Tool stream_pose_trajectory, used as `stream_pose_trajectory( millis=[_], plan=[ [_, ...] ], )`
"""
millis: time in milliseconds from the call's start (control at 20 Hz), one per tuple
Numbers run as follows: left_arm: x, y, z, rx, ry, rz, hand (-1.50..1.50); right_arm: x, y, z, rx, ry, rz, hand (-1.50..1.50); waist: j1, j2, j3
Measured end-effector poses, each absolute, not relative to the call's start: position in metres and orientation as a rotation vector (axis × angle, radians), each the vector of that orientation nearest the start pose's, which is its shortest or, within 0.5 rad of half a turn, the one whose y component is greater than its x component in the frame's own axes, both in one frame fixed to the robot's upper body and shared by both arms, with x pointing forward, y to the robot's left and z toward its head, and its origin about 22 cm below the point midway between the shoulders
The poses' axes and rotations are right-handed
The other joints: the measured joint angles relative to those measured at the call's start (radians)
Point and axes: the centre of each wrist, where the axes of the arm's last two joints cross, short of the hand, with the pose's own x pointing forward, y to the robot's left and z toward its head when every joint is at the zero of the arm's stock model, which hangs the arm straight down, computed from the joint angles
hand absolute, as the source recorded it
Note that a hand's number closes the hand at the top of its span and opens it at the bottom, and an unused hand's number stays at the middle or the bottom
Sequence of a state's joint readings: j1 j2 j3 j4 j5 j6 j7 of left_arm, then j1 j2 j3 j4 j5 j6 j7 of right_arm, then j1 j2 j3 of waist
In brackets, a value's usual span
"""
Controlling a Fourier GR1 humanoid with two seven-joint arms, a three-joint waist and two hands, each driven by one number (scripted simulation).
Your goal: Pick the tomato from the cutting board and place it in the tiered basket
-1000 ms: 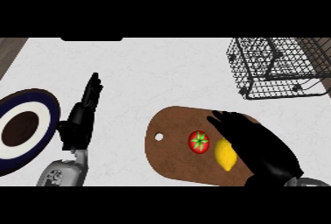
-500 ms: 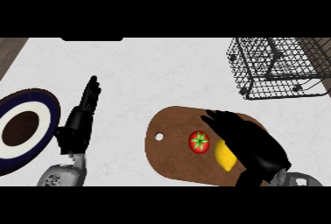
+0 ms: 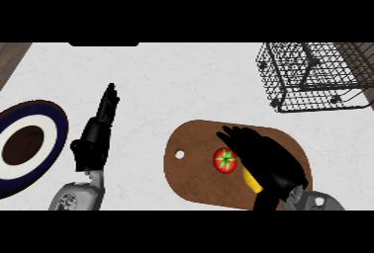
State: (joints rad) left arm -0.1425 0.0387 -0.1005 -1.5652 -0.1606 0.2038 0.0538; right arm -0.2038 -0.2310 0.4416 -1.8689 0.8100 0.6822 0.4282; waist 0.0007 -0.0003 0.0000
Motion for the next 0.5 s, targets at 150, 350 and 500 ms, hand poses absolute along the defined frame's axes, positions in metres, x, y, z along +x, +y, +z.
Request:
stream_pose_trajectory(
  millis=[150,350,500],
  plan=[
    [0.270,0.199,0.032,0.195,-1.667,-0.103,0.00,0.243,-0.150,0.098,-0.508,-1.171,1.536,-1.50,0.000,0.000,0.000],
    [0.277,0.199,0.034,0.190,-1.662,-0.105,0.00,0.247,-0.141,0.086,-0.510,-1.161,1.536,-1.50,0.000,0.000,0.000],
    [0.275,0.204,0.029,0.193,-1.660,-0.104,0.00,0.251,-0.144,0.084,-0.508,-1.162,1.527,-1.50,0.001,0.000,0.000]
  ],
)
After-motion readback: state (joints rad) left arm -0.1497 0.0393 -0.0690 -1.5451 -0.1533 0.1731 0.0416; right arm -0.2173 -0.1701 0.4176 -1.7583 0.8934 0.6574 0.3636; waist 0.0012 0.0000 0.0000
